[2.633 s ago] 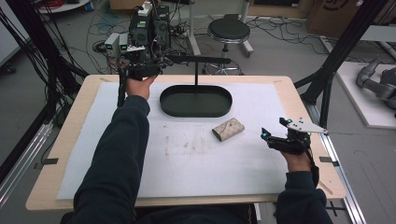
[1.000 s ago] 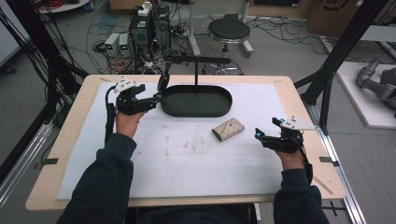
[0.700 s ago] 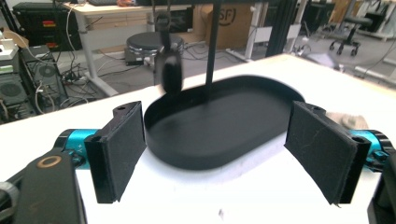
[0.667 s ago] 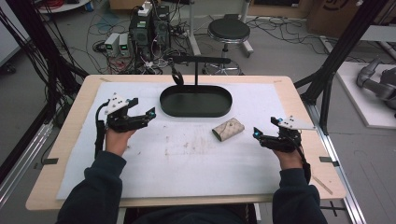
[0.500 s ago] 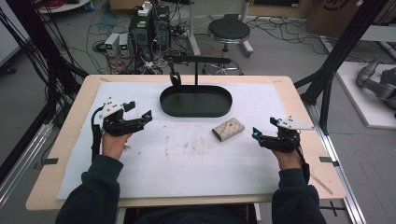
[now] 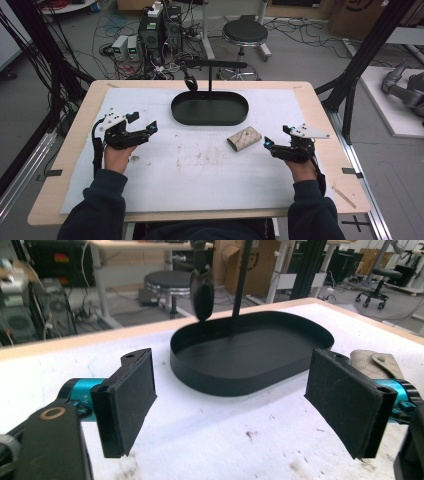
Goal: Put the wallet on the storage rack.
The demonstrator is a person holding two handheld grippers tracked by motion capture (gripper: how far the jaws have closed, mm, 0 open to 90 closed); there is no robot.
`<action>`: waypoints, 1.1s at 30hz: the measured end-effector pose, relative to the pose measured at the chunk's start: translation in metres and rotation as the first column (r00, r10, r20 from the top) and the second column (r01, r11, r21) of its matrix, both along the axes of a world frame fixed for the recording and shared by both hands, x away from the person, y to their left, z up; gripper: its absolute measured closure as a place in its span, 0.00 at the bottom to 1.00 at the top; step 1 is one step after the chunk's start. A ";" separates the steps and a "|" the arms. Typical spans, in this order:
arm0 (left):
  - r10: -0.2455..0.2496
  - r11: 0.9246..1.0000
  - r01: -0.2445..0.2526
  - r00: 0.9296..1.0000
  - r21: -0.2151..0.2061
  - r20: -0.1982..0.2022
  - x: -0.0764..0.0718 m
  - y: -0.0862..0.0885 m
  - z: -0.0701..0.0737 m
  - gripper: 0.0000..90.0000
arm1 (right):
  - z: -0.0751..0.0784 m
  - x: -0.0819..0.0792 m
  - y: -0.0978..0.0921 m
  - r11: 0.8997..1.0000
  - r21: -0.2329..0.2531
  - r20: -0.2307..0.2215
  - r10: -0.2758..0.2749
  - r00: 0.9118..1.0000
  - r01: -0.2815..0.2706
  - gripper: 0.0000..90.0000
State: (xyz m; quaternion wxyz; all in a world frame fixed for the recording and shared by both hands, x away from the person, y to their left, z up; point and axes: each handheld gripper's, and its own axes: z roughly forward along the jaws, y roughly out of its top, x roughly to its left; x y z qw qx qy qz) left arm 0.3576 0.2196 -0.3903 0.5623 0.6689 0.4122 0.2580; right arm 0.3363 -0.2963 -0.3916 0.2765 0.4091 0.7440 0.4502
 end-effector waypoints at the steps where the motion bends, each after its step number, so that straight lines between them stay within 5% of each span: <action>1: -0.001 1.000 0.001 1.000 -0.005 -0.011 0.000 0.001 -0.001 0.22 | 0.000 0.000 0.000 1.000 0.000 0.000 0.000 1.000 0.000 0.20; 8: 0.007 1.000 -0.007 1.000 0.000 -0.020 -0.006 0.007 -0.004 0.22 | -0.004 0.006 0.023 0.999 -0.009 -0.014 0.033 0.999 -0.033 0.21; 12: 0.022 1.000 -0.022 0.999 0.011 -0.026 -0.010 0.009 -0.007 0.22 | -0.006 0.011 0.036 0.997 -0.021 -0.042 0.075 0.996 -0.076 0.39; 18: 0.019 1.000 -0.019 0.999 0.025 -0.029 -0.010 0.008 -0.009 0.23 | -0.012 0.025 0.060 0.995 -0.038 -0.074 0.087 0.993 -0.090 0.42; 25: 0.008 1.000 -0.008 0.999 0.012 -0.041 -0.008 0.008 -0.010 0.23 | -0.026 0.044 0.099 0.987 -0.050 -0.130 0.146 0.981 -0.154 0.51; 28: 0.011 1.000 -0.010 0.999 0.010 -0.042 -0.008 0.009 -0.010 0.23 | -0.034 0.049 0.115 0.981 -0.042 -0.175 0.180 0.968 -0.190 0.56; 33: 0.018 1.000 -0.018 0.999 0.002 -0.039 -0.009 0.011 -0.009 0.24 | -0.038 0.047 0.117 0.970 -0.100 -0.243 0.192 0.951 -0.222 0.54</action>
